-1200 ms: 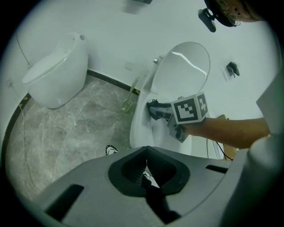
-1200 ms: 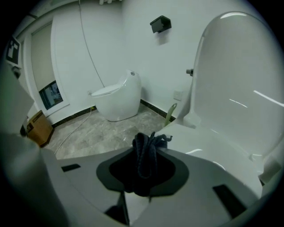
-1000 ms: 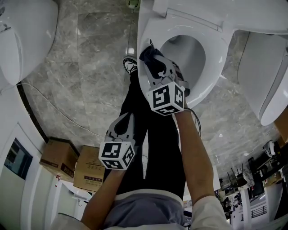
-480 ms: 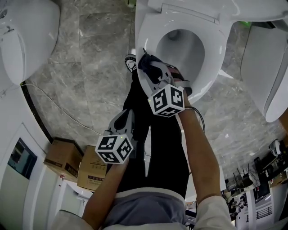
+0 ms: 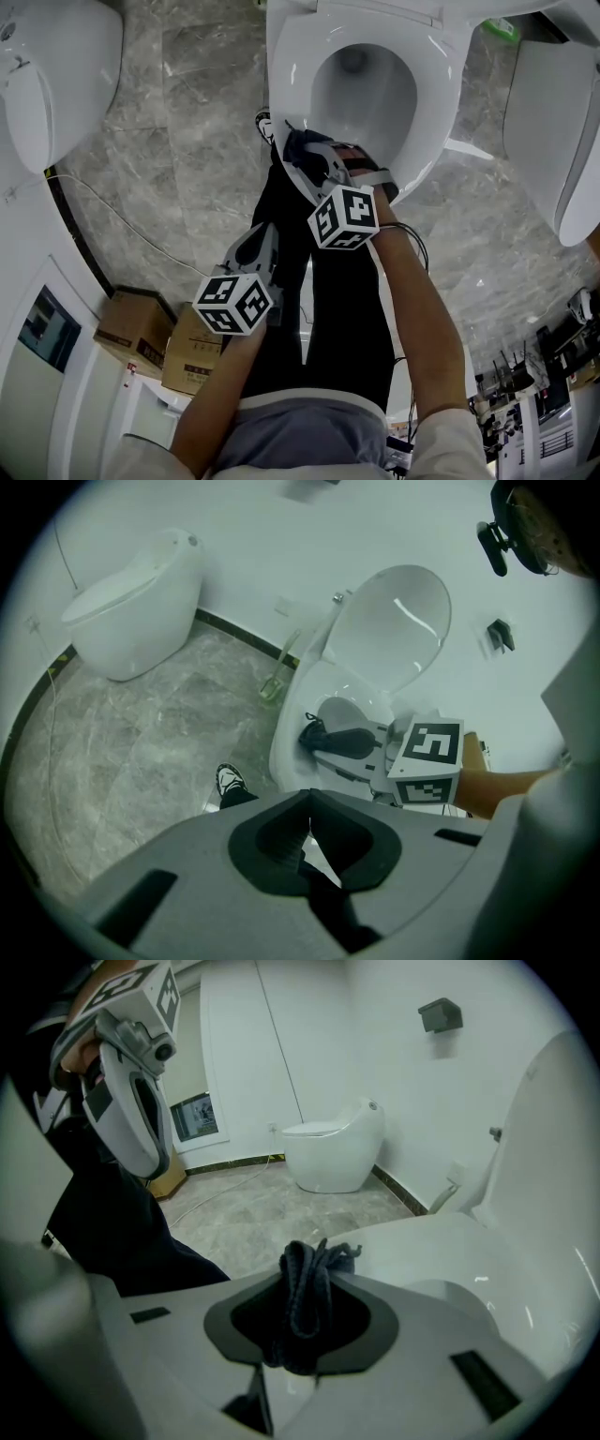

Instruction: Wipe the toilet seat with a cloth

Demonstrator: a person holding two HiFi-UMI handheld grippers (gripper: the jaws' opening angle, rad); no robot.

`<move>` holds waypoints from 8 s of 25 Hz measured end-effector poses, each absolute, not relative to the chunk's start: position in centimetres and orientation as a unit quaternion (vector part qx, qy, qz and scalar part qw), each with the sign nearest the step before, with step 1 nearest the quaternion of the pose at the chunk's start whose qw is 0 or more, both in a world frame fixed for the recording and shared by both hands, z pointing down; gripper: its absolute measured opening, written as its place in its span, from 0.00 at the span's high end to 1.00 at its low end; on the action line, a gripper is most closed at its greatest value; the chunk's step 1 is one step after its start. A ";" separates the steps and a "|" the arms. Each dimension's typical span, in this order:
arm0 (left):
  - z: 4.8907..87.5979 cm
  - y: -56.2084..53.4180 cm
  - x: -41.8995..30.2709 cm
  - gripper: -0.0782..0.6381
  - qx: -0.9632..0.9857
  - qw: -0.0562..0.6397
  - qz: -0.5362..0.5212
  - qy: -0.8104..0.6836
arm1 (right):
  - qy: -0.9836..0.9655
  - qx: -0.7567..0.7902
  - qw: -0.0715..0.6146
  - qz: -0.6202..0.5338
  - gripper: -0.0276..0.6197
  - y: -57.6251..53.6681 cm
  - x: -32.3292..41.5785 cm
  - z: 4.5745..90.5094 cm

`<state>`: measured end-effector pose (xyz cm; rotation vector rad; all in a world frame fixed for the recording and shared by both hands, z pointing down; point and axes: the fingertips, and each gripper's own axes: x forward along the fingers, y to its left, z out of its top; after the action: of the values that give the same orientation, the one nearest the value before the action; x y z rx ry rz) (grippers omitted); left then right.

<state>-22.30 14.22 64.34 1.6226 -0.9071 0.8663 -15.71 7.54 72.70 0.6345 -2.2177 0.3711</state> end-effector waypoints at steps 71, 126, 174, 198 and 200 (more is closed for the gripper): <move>64.5 18.8 -18.1 0.88 0.694 0.474 0.410 -0.355 | -0.820 0.354 0.340 0.295 0.84 21.4 -3.7 71.6; 65.1 10.4 -20.6 0.88 0.654 0.547 0.377 -0.363 | -0.705 0.460 0.456 0.288 0.84 7.1 12.1 73.5; 48.9 4.1 -14.6 0.88 0.779 0.453 0.267 -0.341 | -0.653 0.619 0.144 0.412 0.84 4.9 9.4 53.8; 31.0 3.5 -9.1 0.88 0.872 0.355 0.187 -0.283 | -0.703 0.613 0.090 0.350 0.84 11.6 10.3 33.1; 30.0 4.5 -9.1 0.88 0.873 0.352 0.178 -0.286 | -0.704 0.617 0.086 0.340 0.84 12.5 10.3 31.5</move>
<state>-9.06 4.46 30.04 2.2596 -0.7407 0.4611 10.35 12.53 31.54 1.8390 -2.0988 1.0135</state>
